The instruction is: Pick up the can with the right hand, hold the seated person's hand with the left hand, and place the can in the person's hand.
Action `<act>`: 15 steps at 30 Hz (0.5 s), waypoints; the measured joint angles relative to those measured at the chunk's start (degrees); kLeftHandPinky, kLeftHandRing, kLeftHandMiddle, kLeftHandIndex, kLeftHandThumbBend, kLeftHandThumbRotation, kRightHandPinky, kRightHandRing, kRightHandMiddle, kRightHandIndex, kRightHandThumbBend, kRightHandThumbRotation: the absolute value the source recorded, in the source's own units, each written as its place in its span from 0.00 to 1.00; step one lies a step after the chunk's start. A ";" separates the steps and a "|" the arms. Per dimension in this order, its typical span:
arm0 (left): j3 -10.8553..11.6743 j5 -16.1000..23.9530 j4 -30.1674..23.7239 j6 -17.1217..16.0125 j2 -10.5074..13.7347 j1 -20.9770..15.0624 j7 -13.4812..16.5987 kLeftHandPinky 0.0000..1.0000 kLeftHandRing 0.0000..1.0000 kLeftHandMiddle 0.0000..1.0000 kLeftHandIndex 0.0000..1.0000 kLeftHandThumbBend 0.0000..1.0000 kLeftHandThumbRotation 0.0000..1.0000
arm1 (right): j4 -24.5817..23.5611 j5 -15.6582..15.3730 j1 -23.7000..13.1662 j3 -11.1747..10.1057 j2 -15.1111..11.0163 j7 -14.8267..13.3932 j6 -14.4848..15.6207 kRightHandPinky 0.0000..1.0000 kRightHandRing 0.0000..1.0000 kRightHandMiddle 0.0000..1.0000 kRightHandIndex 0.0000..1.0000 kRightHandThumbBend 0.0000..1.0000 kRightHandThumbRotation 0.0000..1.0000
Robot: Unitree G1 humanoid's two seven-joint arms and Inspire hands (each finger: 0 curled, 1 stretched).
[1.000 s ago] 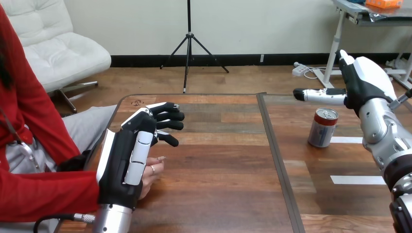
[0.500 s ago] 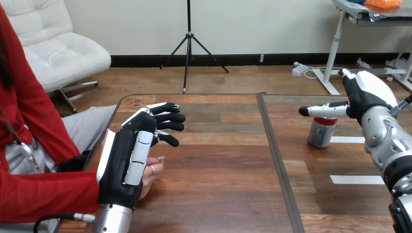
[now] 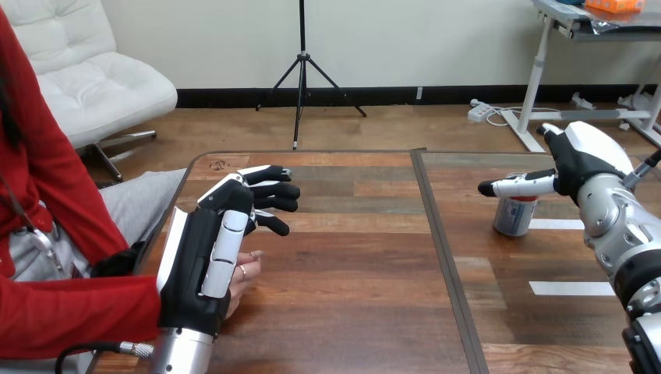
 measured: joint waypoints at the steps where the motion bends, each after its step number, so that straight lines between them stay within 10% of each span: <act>1: 0.00 0.00 0.00 0.00 0.00 0.00 -0.01 0.47 0.60 0.61 0.65 0.59 1.00 | 0.00 0.02 0.00 0.02 0.01 0.20 0.12 0.91 0.95 0.95 0.93 1.00 0.46; 15: 0.09 0.14 0.00 -0.02 0.05 -0.01 0.09 0.46 0.59 0.60 0.64 0.57 1.00 | 0.05 0.75 0.23 0.31 0.31 2.47 1.32 0.88 0.94 0.94 0.93 1.00 0.44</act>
